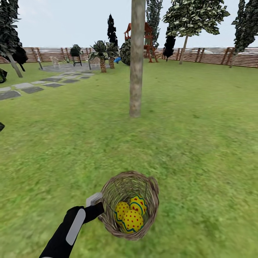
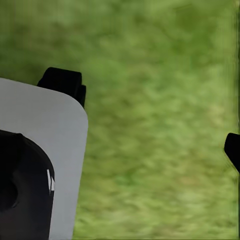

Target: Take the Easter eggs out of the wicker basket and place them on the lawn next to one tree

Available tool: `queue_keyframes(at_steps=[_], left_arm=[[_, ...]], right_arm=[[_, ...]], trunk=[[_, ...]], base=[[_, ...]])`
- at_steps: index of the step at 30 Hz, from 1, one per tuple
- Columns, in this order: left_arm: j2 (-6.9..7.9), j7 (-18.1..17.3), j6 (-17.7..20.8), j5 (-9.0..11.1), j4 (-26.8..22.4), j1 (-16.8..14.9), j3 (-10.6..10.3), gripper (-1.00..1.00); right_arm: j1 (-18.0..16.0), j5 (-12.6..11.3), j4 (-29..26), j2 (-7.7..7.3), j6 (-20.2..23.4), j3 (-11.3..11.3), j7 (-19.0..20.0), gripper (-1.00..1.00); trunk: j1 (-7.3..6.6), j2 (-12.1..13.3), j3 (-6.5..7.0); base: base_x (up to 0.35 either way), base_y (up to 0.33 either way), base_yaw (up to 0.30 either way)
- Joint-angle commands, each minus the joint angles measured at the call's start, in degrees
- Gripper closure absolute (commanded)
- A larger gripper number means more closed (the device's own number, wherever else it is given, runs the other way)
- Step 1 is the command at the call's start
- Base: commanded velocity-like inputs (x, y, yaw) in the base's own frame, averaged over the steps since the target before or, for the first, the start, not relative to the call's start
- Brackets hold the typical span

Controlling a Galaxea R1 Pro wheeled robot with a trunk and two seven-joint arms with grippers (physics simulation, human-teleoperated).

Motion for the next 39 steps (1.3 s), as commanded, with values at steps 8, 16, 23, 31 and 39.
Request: queue_keyframes(at_steps=[8, 16, 23, 31, 39], left_arm=[[-0.12, 0.40, 0.16, 1.40, -0.12, -0.02, 0.04, 1.00], [-0.06, 0.48, 0.25, 1.40, -0.19, -0.04, 0.10, 1.00], [-0.14, 0.48, 0.25, 1.40, -0.19, -0.04, 0.06, 1.00], [-0.15, 0.48, 0.25, 1.31, -0.19, -0.04, 0.04, 1.00], [-0.15, 0.48, 0.25, 1.31, -0.19, -0.04, -0.04, 1.00]], right_arm=[[-0.08, 0.04, 0.59, 0.04, -0.39, -0.48, 0.11, -1.00], [-0.10, 0.19, 0.27, 0.01, -0.48, -0.48, 0.11, -1.00], [-0.07, 0.42, 0.21, -0.05, -0.48, -0.49, 0.11, -1.00], [-0.10, 0.59, 0.23, -0.04, -0.40, -0.48, 0.11, -1.00], [-0.10, 0.51, 0.14, -0.04, -0.44, -0.48, 0.11, -1.00]], trunk=[[0.03, -0.02, -0.04], [0.03, -0.02, -0.04], [0.03, -0.02, -0.04], [0.03, -0.02, -0.04], [0.03, -0.02, -0.04]], base=[[0.339, 0.000, -0.001], [0.339, 0.000, 0.000], [0.339, 0.000, 0.000], [0.339, 0.000, 0.000], [0.339, 0.000, 0.000]])
